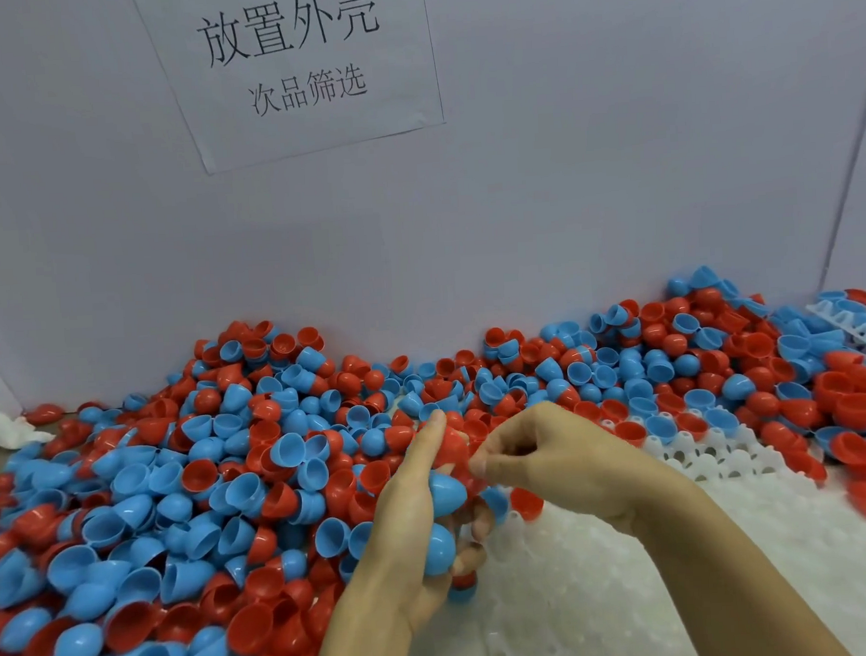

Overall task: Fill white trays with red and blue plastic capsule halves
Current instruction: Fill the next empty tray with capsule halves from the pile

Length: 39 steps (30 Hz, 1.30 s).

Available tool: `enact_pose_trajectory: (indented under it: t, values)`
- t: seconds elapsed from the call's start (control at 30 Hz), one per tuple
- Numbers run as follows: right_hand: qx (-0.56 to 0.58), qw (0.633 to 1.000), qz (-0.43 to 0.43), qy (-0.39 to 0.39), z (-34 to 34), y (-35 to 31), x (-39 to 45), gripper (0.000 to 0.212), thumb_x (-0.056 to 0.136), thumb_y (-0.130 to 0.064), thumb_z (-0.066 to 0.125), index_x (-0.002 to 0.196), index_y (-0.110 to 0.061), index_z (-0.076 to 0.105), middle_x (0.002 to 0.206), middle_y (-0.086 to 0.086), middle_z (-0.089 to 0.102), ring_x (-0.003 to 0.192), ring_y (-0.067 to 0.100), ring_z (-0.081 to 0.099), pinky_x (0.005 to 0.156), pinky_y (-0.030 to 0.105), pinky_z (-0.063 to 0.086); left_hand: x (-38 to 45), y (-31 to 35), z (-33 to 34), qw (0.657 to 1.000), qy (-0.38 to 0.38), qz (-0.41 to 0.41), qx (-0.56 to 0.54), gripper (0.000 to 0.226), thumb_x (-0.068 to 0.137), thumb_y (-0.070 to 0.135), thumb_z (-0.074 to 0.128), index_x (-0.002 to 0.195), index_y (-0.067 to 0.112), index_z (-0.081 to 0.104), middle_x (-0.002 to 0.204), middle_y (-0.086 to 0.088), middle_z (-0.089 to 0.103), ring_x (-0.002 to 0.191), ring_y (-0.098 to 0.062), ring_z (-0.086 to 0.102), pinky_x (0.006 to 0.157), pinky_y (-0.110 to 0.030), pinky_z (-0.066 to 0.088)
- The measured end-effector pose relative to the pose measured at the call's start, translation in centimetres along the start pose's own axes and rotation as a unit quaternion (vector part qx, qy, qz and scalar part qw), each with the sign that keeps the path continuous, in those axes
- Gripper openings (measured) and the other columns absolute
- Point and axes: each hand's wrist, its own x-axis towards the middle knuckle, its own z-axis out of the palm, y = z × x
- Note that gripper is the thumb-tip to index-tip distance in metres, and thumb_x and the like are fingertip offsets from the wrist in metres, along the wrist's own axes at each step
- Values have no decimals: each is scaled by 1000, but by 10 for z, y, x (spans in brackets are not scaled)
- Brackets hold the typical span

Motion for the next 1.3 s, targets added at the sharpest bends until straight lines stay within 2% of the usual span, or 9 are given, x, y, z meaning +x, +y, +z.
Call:
enact_pose_trajectory:
  t: [0.17,0.3,0.43,0.53,0.77,0.93,1.0,1.13,1.3]
  values:
    - [121,987,5,107,-4,5,4,26,91,-40,67,68,-33,77,77,-28,71,80,-2,65,69,18,44,6,-4,-5,996,75,39,30,48,73,44,75,109,13,69,94,-12,75,42,-18,48,35,-20,32]
    - [110,991,-28,77,5,3,6,23,93,-38,66,75,-31,78,80,-23,73,79,-14,64,67,13,44,8,-6,-6,995,66,64,45,23,83,31,72,98,15,75,91,-15,76,44,-16,51,38,-24,42]
    - [52,977,-114,174,-9,4,1,14,90,-25,72,88,-38,74,81,-21,71,79,-2,67,61,11,53,5,-3,-9,997,22,68,40,20,90,30,66,77,21,79,85,-11,73,41,-12,47,37,-21,38]
    - [-49,983,-136,117,-13,8,-2,24,87,-20,75,102,-39,74,83,-13,70,78,5,67,67,18,57,1,-3,-9,996,-20,54,72,16,84,33,68,77,23,78,79,-11,70,38,-14,45,34,-19,32]
    - [-103,981,-159,49,-13,13,-2,30,89,-17,72,91,-47,73,91,-23,71,88,-2,65,76,13,55,2,-5,-15,989,-61,22,137,17,91,28,69,94,14,77,69,-13,64,35,-15,41,34,-19,32]
    - [-113,969,-102,197,-17,23,3,22,91,-6,67,97,-25,75,70,-17,69,71,-4,67,59,10,51,6,-4,-7,994,51,20,99,32,96,38,58,97,9,73,56,-9,53,37,-14,38,34,-19,29]
    - [-171,957,-39,230,-21,33,5,16,92,-9,66,99,-20,75,78,-14,70,71,6,68,65,18,57,7,-2,-7,995,94,34,27,39,100,39,49,98,3,65,54,-7,45,39,-13,35,34,-19,29]
    - [-285,944,91,138,-6,50,11,13,90,-11,67,92,-21,75,91,-3,71,78,10,65,75,28,60,6,-1,-9,989,120,85,-33,41,101,40,41,99,4,60,60,-8,46,50,-13,42,47,-24,37]
    - [-325,933,107,112,-4,51,13,18,90,-11,66,101,-22,75,104,-3,71,88,12,66,79,27,59,5,-2,-8,990,110,92,-19,47,102,45,36,103,6,63,67,-6,51,59,-13,47,52,-28,41]
